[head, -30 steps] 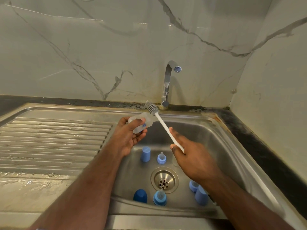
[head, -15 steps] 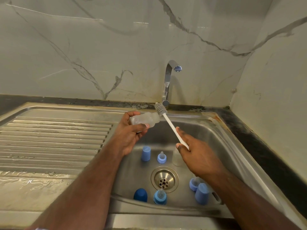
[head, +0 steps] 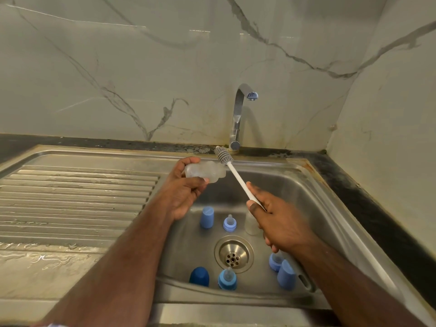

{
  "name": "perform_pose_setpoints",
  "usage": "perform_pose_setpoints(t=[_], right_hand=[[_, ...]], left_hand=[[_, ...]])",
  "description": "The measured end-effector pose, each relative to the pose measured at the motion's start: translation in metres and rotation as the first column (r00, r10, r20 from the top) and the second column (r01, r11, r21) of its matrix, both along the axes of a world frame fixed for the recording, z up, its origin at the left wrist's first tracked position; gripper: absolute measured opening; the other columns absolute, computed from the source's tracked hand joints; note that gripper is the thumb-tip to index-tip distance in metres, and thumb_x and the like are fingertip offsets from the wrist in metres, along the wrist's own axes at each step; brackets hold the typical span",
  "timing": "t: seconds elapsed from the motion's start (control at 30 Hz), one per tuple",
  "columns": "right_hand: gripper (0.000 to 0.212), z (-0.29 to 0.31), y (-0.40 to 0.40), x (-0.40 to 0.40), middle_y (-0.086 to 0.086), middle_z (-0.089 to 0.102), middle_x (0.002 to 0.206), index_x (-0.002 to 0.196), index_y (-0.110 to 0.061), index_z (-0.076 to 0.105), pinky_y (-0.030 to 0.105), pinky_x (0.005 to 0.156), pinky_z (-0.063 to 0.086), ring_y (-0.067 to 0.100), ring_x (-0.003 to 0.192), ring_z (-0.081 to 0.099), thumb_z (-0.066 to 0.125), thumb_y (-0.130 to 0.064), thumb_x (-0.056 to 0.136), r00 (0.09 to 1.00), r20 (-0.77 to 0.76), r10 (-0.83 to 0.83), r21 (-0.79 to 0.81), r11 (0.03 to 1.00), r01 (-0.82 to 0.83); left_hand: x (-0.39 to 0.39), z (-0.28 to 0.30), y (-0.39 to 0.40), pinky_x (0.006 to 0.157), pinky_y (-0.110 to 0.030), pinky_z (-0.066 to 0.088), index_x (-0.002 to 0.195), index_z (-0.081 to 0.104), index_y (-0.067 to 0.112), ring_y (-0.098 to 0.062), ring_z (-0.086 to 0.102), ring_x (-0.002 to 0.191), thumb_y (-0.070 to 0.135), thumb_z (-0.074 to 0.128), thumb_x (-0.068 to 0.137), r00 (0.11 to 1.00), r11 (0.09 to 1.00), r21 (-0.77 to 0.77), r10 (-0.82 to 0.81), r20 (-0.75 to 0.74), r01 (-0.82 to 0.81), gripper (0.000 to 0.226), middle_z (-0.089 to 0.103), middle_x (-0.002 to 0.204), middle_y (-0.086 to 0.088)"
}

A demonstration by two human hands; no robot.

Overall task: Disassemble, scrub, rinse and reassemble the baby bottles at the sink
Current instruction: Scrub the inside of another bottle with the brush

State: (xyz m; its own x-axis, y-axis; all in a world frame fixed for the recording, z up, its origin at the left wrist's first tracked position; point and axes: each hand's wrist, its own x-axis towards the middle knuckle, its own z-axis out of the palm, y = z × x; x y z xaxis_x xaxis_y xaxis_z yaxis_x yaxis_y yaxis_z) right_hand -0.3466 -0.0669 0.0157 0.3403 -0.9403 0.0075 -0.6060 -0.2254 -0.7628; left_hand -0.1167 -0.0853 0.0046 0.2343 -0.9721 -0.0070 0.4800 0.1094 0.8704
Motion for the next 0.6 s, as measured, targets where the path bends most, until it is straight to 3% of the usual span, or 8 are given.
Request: perform_pose_setpoints(t=[0.13,0.23,0.3,0.4,0.5,0.6], right_hand=[[0.049,0.000,0.002,0.003,-0.004,0.058,0.081,0.150,-0.047,0.034,0.026,0.045,0.052,0.013,0.051,0.057,0.047,-0.036,0.104,0.999,0.023,0.039,0.047,0.998,-0.040],[0.030,0.002,0.003,0.006,-0.003,0.062,0.077,0.132,-0.031,0.053,0.033,0.049,0.058,0.016,0.052,0.062,0.052,-0.027,0.101,0.995,0.099,0.022,0.041,0.999,-0.026],[0.022,0.003,0.002,0.007,0.000,0.063,0.083,0.122,-0.024,0.056,0.034,0.052,0.060,0.015,0.057,0.064,0.055,-0.021,0.100,0.992,0.122,-0.001,0.026,1.000,-0.002],[0.037,0.002,-0.004,0.003,-0.003,0.063,0.097,0.136,-0.029,0.049,0.025,0.055,0.054,0.011,0.067,0.064,0.055,-0.021,0.101,0.999,0.046,-0.009,-0.063,0.998,0.012],[0.056,0.002,-0.009,-0.002,-0.010,0.058,0.127,0.153,-0.038,0.033,0.018,0.077,0.044,0.004,0.094,0.057,0.054,-0.030,0.102,0.996,-0.087,0.003,-0.197,0.980,-0.020],[0.052,-0.001,-0.009,-0.001,-0.011,0.059,0.126,0.153,-0.043,0.031,0.003,0.071,0.037,0.000,0.093,0.053,0.047,-0.035,0.104,0.988,-0.149,0.042,-0.245,0.966,-0.078]], left_hand=[[-0.001,-0.001,-0.003,0.081,-0.030,0.055,0.111,0.062,0.025,-0.026,0.066,0.103,-0.003,0.070,0.086,0.995,0.998,-0.010,0.069,-0.075,-0.069,0.038,0.062,0.125,-0.008],[-0.001,-0.002,-0.005,0.087,-0.032,0.057,0.126,0.058,0.016,-0.028,0.067,0.108,-0.004,0.072,0.085,0.983,0.992,0.035,0.126,-0.131,-0.122,0.048,0.065,0.127,-0.014],[-0.001,0.000,-0.004,0.087,-0.030,0.060,0.123,0.059,0.007,-0.027,0.070,0.106,-0.006,0.071,0.085,0.983,0.991,0.040,0.130,-0.133,-0.125,0.042,0.067,0.126,-0.019],[-0.001,0.001,-0.004,0.087,-0.030,0.061,0.126,0.056,0.010,-0.025,0.068,0.105,-0.012,0.070,0.085,0.980,0.985,0.022,0.173,-0.103,-0.172,0.049,0.064,0.124,-0.015],[-0.001,-0.002,-0.005,0.087,-0.037,0.062,0.126,0.053,0.021,-0.028,0.067,0.107,-0.013,0.071,0.084,0.980,0.981,0.036,0.194,-0.051,-0.193,0.056,0.058,0.124,-0.010],[-0.001,-0.003,-0.005,0.085,-0.039,0.062,0.126,0.052,0.020,-0.029,0.068,0.106,-0.014,0.070,0.084,0.979,0.981,0.031,0.194,-0.056,-0.193,0.057,0.057,0.126,-0.012]])
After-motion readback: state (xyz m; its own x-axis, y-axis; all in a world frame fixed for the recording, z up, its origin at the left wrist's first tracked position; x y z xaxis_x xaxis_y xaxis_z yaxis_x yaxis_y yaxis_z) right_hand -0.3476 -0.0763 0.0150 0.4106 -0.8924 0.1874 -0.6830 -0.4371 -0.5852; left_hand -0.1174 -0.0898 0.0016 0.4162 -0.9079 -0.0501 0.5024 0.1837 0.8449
